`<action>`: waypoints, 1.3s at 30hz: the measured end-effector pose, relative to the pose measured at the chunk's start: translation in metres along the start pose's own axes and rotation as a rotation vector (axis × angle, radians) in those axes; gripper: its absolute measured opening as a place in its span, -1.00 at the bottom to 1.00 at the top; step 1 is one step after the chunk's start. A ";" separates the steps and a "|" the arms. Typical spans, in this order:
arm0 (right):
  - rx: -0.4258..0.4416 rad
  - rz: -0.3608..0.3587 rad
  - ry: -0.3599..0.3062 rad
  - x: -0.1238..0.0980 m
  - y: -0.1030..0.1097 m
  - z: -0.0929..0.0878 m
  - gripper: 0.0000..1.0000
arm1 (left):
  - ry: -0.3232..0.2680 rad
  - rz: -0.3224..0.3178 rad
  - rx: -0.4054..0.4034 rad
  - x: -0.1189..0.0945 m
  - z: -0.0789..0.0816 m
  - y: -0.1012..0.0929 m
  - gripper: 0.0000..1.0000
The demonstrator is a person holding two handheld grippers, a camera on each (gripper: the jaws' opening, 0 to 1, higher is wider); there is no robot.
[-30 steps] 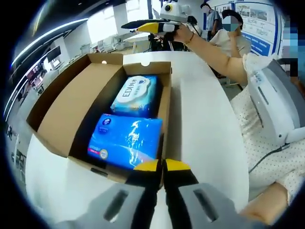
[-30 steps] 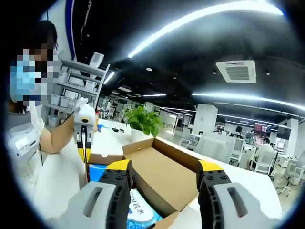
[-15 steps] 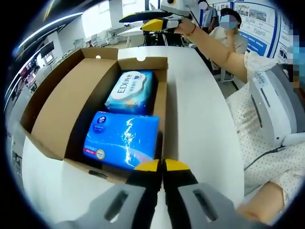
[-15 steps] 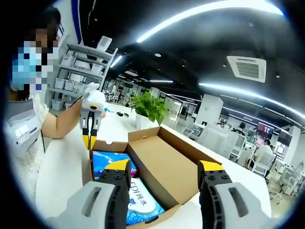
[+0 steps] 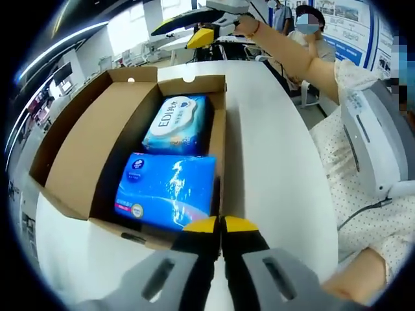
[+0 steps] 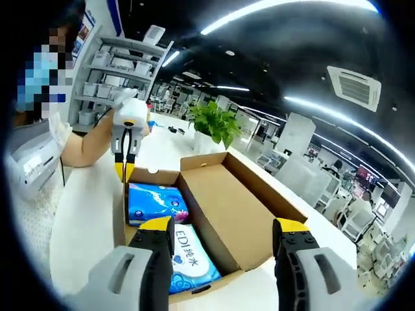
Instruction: Operate the shoe box by opening the lid, removing the specified soft item, and placing it in the target area until the item is outside and the box remains undamaged.
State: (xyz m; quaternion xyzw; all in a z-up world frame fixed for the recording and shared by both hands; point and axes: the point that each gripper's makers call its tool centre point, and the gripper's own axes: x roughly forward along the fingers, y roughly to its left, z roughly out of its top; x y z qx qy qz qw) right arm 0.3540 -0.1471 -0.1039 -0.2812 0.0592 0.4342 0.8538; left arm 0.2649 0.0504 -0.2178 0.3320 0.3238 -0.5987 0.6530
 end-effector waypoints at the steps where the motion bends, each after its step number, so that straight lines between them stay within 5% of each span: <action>1: -0.013 0.000 0.005 0.002 0.001 0.001 0.25 | 0.003 0.004 0.001 0.000 0.000 0.000 -0.97; 19: -0.138 0.126 0.198 0.032 0.023 -0.008 0.37 | 0.013 0.022 0.020 0.003 -0.001 -0.004 -0.96; 39: -0.269 0.299 0.464 0.053 0.043 -0.044 0.46 | 0.005 0.017 0.022 0.005 -0.002 -0.005 -0.96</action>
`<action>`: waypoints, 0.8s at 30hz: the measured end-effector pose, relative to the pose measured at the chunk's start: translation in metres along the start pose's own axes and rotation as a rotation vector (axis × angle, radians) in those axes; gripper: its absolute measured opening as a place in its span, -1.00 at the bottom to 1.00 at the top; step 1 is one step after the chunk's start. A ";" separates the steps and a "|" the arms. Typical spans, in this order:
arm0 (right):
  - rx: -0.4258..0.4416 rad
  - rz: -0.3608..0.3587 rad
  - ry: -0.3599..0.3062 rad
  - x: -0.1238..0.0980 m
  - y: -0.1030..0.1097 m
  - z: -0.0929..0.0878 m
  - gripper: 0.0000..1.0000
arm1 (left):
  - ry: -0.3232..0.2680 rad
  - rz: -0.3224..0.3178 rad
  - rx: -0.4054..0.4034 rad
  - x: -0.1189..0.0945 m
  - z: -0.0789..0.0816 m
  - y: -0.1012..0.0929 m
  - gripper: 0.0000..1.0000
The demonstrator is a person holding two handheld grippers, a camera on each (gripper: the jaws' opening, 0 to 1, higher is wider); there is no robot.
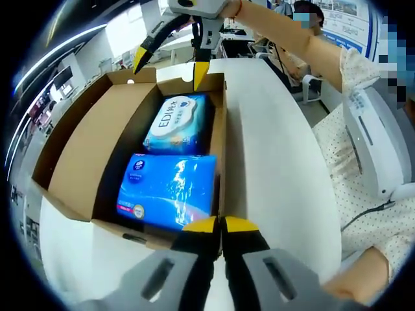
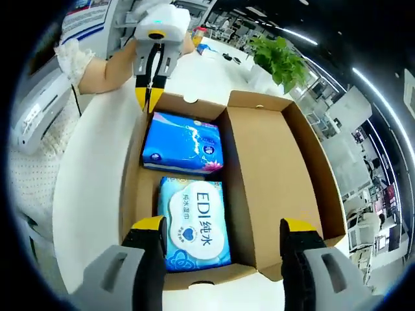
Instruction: Operate the shoe box by opening the lid, removing the specified soft item, and placing it in the target area until the item is outside and the box remains undamaged.
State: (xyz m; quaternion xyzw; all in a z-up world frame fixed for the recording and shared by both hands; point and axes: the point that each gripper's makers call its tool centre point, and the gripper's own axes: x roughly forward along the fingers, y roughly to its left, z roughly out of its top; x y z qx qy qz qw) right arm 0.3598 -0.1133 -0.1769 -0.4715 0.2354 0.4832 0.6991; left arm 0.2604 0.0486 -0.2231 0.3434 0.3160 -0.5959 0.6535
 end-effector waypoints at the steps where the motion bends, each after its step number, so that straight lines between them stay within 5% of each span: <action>1: -0.003 0.014 0.010 0.003 0.002 0.000 0.46 | 0.000 0.000 0.000 0.000 0.000 0.000 -0.96; 11: -0.049 0.175 0.111 0.030 0.032 -0.003 0.47 | -0.003 -0.004 0.003 0.001 -0.001 -0.002 -0.96; 15: -0.049 0.233 0.207 0.041 0.042 -0.018 0.45 | -0.002 -0.003 0.004 0.002 -0.001 -0.003 -0.96; 24: -0.046 0.273 0.296 0.058 0.042 -0.033 0.38 | -0.003 -0.005 0.002 0.002 -0.002 -0.005 -0.96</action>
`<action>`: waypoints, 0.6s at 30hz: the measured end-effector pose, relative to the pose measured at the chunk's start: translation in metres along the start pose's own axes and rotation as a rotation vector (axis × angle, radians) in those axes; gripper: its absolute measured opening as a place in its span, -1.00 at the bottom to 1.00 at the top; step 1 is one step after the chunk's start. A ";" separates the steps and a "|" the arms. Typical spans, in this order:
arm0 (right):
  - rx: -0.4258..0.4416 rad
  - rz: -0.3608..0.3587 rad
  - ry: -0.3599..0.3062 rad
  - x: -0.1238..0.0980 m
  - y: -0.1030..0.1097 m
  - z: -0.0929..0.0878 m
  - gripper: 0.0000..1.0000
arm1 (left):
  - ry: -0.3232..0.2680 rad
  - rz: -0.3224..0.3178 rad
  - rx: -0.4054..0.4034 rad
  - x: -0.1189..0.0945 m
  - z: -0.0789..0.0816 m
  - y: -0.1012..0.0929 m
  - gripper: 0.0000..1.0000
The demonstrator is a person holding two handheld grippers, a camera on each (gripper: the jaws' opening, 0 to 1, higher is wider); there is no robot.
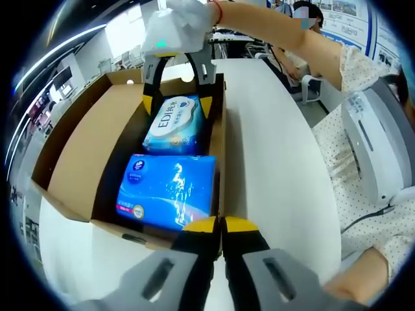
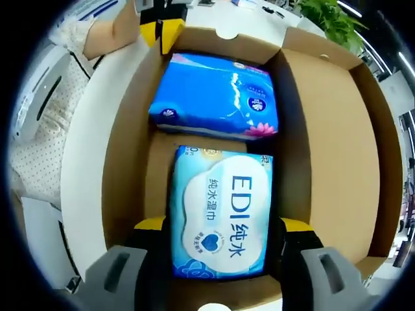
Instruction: Operate the shoe box by opening the lid, removing the specified soft item, and placing it in the target area until the item is outside and the box remains undamaged.
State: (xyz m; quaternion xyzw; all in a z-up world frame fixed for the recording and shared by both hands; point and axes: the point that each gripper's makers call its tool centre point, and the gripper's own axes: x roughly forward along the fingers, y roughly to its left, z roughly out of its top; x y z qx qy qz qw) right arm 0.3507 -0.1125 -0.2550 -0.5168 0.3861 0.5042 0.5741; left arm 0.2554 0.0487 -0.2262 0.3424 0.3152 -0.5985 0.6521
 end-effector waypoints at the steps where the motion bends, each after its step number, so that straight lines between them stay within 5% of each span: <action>1: 0.008 0.012 0.004 0.001 0.001 -0.001 0.38 | 0.000 -0.001 0.000 0.000 0.000 -0.001 -0.96; 18: 0.037 0.154 0.061 0.022 0.009 -0.009 0.40 | -0.002 -0.014 -0.006 0.004 -0.001 -0.002 -0.97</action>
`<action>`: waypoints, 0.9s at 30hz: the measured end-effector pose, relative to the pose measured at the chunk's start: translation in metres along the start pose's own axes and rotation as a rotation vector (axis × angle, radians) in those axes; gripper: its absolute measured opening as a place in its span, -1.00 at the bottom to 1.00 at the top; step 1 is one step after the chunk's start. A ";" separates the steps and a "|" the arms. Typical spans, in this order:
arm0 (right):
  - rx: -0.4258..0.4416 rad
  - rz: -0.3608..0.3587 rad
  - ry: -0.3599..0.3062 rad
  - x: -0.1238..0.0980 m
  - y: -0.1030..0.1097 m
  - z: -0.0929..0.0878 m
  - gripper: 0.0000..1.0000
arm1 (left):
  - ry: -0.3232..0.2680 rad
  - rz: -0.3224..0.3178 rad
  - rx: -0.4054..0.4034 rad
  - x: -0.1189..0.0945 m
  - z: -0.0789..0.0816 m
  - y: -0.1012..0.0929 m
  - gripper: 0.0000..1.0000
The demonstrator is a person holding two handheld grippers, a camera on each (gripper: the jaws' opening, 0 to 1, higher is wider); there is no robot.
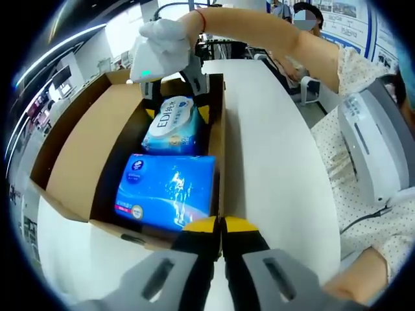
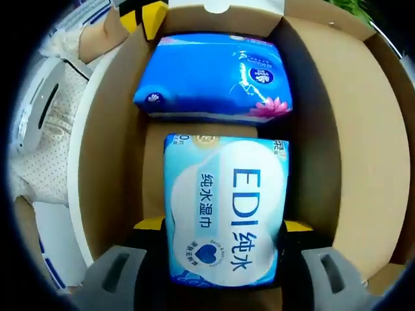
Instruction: Operate the shoe box by opening the lid, removing the specified soft item, and placing it in the target area until the item is outside and the box remains undamaged.
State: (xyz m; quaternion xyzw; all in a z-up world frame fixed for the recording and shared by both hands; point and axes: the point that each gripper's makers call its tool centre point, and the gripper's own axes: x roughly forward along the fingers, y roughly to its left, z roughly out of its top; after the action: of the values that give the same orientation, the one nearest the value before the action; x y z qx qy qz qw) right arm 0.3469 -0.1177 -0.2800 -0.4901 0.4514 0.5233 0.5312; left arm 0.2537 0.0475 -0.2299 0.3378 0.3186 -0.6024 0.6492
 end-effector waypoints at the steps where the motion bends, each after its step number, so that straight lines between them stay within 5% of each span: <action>1: 0.000 0.006 0.005 0.000 0.000 0.000 0.40 | 0.003 0.000 0.000 0.001 0.000 0.000 -0.97; 20: 0.020 0.041 0.077 0.016 0.006 -0.001 0.43 | 0.038 0.009 0.029 0.006 -0.002 0.001 -0.96; 27: 0.046 0.028 0.058 0.015 0.006 0.003 0.41 | 0.048 0.010 0.037 0.006 -0.002 0.002 -0.97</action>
State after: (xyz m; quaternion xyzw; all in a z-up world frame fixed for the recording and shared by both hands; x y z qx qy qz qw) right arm 0.3410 -0.1136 -0.2952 -0.4862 0.4853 0.5060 0.5217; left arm 0.2565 0.0455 -0.2360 0.3656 0.3211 -0.5966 0.6382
